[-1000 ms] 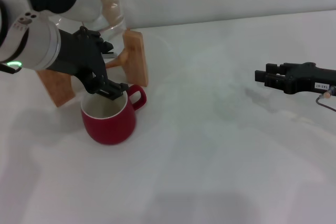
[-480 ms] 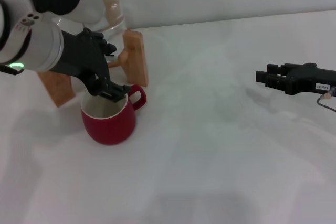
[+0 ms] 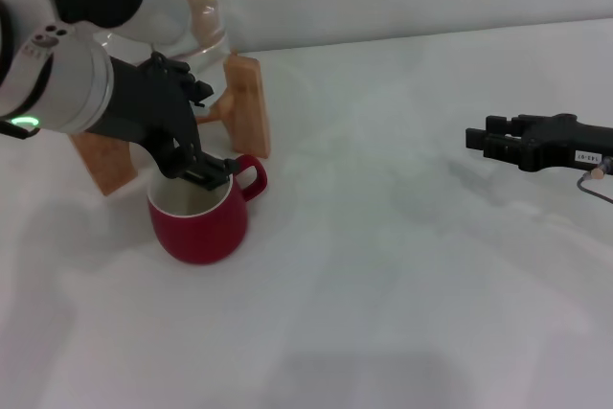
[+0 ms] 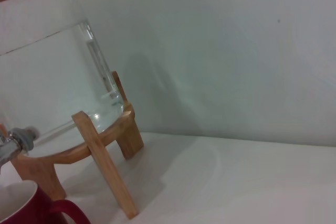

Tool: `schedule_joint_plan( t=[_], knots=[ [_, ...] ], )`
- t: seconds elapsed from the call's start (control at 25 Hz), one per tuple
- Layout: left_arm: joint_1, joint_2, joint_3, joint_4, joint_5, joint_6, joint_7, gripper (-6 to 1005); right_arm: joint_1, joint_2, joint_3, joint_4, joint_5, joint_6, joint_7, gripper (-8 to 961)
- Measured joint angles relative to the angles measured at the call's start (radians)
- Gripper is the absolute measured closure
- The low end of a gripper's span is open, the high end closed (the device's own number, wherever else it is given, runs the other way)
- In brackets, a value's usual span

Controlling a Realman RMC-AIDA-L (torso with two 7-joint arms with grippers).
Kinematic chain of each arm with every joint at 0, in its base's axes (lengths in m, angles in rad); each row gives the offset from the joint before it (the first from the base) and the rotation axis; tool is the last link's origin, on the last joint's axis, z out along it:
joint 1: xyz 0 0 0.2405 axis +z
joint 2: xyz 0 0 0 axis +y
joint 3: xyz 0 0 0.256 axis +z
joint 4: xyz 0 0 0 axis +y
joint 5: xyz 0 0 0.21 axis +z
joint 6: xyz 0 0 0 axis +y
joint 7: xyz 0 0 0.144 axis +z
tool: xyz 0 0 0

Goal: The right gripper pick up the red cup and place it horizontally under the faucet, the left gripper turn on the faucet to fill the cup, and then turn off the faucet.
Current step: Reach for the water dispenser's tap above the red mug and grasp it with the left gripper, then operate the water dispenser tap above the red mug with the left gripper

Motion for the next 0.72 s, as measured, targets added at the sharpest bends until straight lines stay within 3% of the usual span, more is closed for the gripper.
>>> schedule_joint_plan(
  t=[0.72],
  knots=[
    [-0.022, 0.000, 0.003, -0.059, -0.008, 0.080, 0.006, 120, 0.003, 0.000, 0.000, -0.011, 0.000, 0.001, 0.000, 516]
  ],
)
